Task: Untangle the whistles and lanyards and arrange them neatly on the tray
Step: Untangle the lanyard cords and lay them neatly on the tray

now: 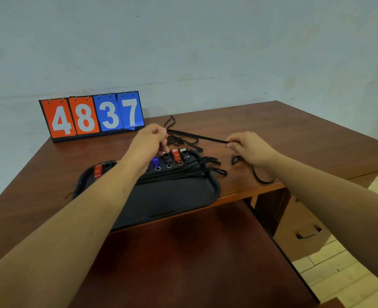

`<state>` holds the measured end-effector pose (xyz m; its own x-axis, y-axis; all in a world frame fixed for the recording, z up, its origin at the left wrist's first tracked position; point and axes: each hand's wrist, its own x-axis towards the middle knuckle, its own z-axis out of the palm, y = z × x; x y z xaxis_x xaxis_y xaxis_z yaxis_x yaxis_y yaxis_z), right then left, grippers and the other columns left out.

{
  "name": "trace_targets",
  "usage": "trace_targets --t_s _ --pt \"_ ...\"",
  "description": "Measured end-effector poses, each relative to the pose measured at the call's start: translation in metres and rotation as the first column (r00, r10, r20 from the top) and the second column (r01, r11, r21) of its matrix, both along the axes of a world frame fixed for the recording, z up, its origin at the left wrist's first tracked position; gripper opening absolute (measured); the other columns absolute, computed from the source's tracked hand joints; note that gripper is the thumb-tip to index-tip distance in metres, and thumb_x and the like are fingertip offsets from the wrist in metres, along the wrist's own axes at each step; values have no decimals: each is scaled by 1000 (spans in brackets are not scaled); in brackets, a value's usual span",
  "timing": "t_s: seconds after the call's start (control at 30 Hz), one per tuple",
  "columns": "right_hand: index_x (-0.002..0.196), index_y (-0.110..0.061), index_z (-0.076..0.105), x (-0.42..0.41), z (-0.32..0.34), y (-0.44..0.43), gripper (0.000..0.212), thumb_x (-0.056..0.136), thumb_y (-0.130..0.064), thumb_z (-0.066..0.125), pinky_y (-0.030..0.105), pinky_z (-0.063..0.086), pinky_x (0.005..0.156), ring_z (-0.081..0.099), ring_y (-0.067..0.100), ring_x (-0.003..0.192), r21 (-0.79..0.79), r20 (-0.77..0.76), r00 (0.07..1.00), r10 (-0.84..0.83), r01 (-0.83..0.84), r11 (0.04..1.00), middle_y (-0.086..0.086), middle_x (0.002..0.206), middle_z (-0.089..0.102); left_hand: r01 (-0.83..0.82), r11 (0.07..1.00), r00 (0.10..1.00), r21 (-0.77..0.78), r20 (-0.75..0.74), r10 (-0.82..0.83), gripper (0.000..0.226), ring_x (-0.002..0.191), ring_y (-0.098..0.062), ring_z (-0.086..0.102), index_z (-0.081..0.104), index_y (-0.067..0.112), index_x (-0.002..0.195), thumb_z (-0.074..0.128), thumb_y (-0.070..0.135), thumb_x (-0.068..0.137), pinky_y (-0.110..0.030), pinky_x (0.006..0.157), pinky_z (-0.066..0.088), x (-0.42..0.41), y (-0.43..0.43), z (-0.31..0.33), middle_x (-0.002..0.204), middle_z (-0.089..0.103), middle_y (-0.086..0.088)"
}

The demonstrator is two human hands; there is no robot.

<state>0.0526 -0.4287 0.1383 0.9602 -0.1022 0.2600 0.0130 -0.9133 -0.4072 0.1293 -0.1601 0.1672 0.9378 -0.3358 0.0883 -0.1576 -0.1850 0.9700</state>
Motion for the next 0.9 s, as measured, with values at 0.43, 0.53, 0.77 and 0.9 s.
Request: trace_targets --t_s 0.43,0.53,0.77,0.9 --pt "101 -14 65 1 11 -1 20 104 -18 46 22 47 56 61 12 54 252 117 984 -136 103 962 1 78 66 -152 962 972 227 209 104 16 60 -10 49 66 21 94 53 30 99 -24 59 43 4 79 -10 78 62 1" --pt "109 -18 60 -8 9 13 11 102 -19 52 18 45 48 53 5 45 335 13 1000 22 -25 942 3 76 67 -48 930 985 365 171 -17 13 53 -7 50 68 25 93 57 30 97 -21 55 41 0 112 -14 71 67 2" --pt "98 -6 65 -17 -8 39 16 98 -21 60 31 51 63 60 13 60 427 -169 961 219 -129 895 3 77 74 -18 706 985 708 134 -109 10 68 -12 67 65 20 89 61 28 94 -28 69 54 -4 172 -39 74 72 2" --pt "93 -14 65 -11 -12 51 10 97 -22 62 30 53 68 65 11 71 366 -242 924 297 -197 909 -5 88 77 -97 571 973 815 198 -117 9 78 -7 62 65 26 86 63 31 93 -23 70 49 -4 184 -53 82 69 9"
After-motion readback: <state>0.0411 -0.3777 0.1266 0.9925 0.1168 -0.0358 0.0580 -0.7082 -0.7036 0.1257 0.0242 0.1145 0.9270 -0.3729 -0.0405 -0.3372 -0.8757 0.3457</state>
